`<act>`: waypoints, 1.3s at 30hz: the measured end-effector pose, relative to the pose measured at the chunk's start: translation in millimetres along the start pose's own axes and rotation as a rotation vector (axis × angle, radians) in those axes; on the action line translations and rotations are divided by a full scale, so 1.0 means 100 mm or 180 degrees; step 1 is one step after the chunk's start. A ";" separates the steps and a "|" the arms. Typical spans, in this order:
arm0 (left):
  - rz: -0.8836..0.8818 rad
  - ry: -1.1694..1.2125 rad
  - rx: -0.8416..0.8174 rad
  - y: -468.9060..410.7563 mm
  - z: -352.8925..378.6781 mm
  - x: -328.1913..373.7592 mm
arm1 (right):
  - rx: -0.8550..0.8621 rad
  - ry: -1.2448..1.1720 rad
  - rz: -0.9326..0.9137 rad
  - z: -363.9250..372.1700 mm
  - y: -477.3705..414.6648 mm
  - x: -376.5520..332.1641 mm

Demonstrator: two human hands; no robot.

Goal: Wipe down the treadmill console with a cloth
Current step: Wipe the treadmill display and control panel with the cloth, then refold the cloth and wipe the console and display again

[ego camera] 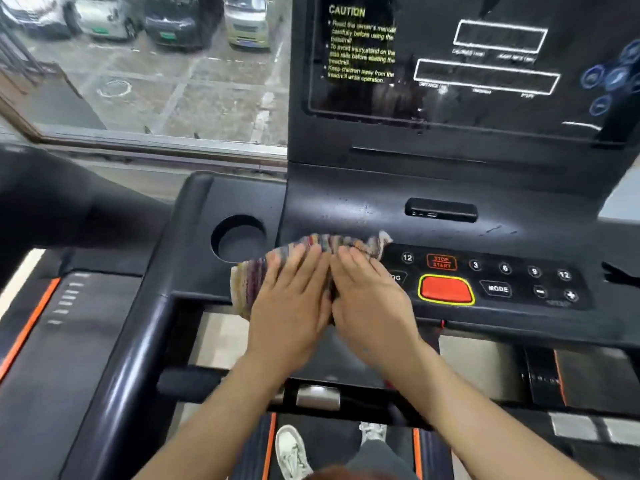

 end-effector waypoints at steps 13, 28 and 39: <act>-0.0587 0.0279 0.0066 -0.31 -0.15 -0.64 | 0.0276 -0.0254 -0.0145 -0.07 -0.88 -0.35; -0.0374 0.0500 0.0928 0.64 -0.60 -0.48 | 0.0955 -0.1359 -0.0124 -0.31 -0.03 -0.55; -0.2061 0.3354 0.0927 1.46 -0.90 -0.68 | -0.0933 -0.4401 0.0235 -0.22 0.09 -1.09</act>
Point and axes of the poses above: each hand's wrist, its own y-axis away from the middle knuckle, its own z-axis out of the palm, x = y × z, the point moved 8 cm from there along -y, towards the middle knuckle, and after that the axes turned 8 degrees about y, right-handed, at the moved point
